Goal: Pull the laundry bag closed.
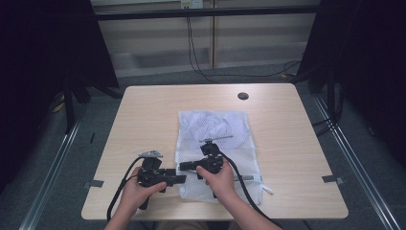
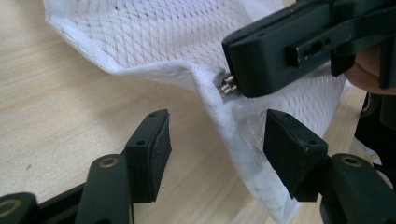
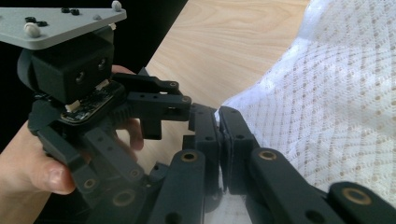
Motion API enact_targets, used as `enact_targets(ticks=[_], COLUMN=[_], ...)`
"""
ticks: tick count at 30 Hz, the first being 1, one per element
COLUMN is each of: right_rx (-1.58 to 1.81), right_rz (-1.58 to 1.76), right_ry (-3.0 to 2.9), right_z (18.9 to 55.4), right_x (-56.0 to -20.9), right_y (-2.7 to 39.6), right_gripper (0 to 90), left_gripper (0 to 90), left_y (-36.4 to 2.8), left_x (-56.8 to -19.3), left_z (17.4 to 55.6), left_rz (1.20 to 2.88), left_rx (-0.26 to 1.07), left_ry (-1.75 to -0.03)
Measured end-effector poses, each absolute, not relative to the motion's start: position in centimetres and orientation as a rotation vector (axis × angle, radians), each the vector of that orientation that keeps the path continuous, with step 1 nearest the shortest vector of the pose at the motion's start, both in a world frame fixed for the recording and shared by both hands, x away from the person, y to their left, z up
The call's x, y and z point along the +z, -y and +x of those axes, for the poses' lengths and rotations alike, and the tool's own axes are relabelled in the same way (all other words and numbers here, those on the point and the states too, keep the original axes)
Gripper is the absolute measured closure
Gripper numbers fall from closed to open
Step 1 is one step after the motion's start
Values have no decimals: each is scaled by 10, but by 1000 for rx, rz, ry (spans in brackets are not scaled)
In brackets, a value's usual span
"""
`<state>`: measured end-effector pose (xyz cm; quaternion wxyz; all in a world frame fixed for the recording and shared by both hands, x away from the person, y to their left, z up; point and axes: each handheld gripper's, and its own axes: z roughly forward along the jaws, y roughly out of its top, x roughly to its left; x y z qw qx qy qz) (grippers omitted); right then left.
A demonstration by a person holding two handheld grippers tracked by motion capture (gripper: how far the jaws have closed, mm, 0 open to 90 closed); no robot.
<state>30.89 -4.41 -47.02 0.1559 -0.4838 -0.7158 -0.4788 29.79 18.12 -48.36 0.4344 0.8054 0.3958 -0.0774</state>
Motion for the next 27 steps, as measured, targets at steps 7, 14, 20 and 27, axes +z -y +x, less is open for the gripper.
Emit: enact_targets(ticks=[7, 14, 20, 27], right_rx=[-1372, -1367, -1364, -1369], right_rz=[-1379, -1379, -1376, -1370], right_ry=[2048, 2047, 2050, 2053], right_z=[309, 309, 309, 310], right_x=[-470, -470, -469, -468], right_y=[43, 41, 41, 41], right_gripper=[867, 867, 867, 867], left_gripper=[475, 534, 660, 846], left_y=[-180, -177, -177, -180], left_x=[-485, -488, -488, -487], left_z=[299, 299, 299, 300], left_rz=[1987, 1983, 1961, 1925], left_rx=[-242, -256, -274, -317], left_ry=[-988, -977, -965, -1020])
